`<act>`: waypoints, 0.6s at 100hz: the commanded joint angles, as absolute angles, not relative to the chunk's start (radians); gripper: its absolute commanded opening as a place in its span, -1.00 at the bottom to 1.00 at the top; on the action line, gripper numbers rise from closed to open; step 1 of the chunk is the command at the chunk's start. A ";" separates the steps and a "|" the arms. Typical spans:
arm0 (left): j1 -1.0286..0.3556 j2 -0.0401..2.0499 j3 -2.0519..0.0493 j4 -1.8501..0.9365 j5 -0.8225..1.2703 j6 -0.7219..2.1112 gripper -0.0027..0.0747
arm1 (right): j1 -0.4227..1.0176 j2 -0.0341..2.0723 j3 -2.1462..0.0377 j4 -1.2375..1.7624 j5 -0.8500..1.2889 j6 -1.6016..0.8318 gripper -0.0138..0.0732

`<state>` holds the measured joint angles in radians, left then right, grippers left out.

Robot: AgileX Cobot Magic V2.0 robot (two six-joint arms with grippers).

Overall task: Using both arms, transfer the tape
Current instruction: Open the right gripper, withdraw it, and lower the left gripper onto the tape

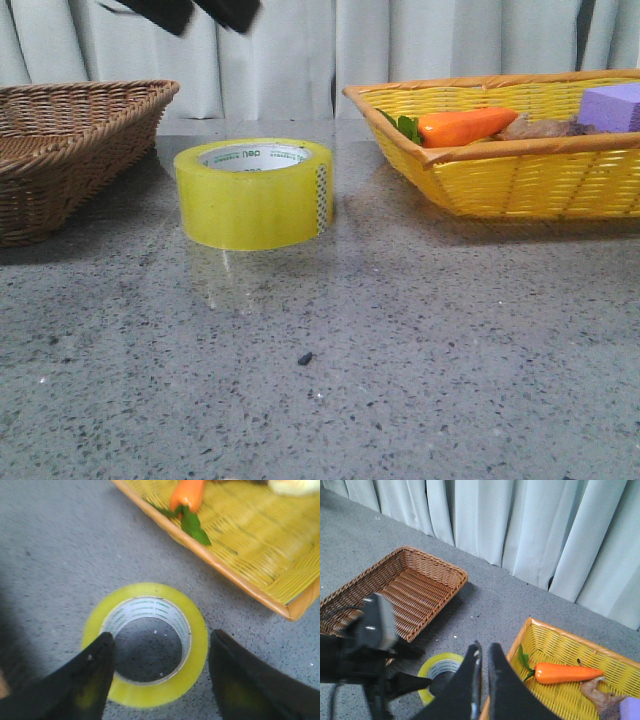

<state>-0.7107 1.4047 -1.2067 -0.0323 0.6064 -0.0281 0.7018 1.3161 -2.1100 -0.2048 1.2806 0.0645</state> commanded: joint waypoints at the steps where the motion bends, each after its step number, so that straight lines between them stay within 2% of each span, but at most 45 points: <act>1: -0.732 1.458 -1.303 -0.056 0.616 -0.028 0.07 | 0.698 1.283 -2.133 -0.230 1.272 0.055 -0.85; 21: -0.732 1.628 -1.434 -0.086 0.732 -0.028 0.07 | 0.698 1.282 -2.133 -0.230 1.301 0.055 -0.85; 60: -0.732 1.758 -1.480 -0.102 0.735 0.000 0.07 | 0.698 1.282 -2.133 -0.230 1.303 0.055 -0.85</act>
<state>-0.7252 1.7863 -1.4515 -0.0944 0.7636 0.0000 0.7018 1.3052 -2.1100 -0.2048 1.2877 0.0623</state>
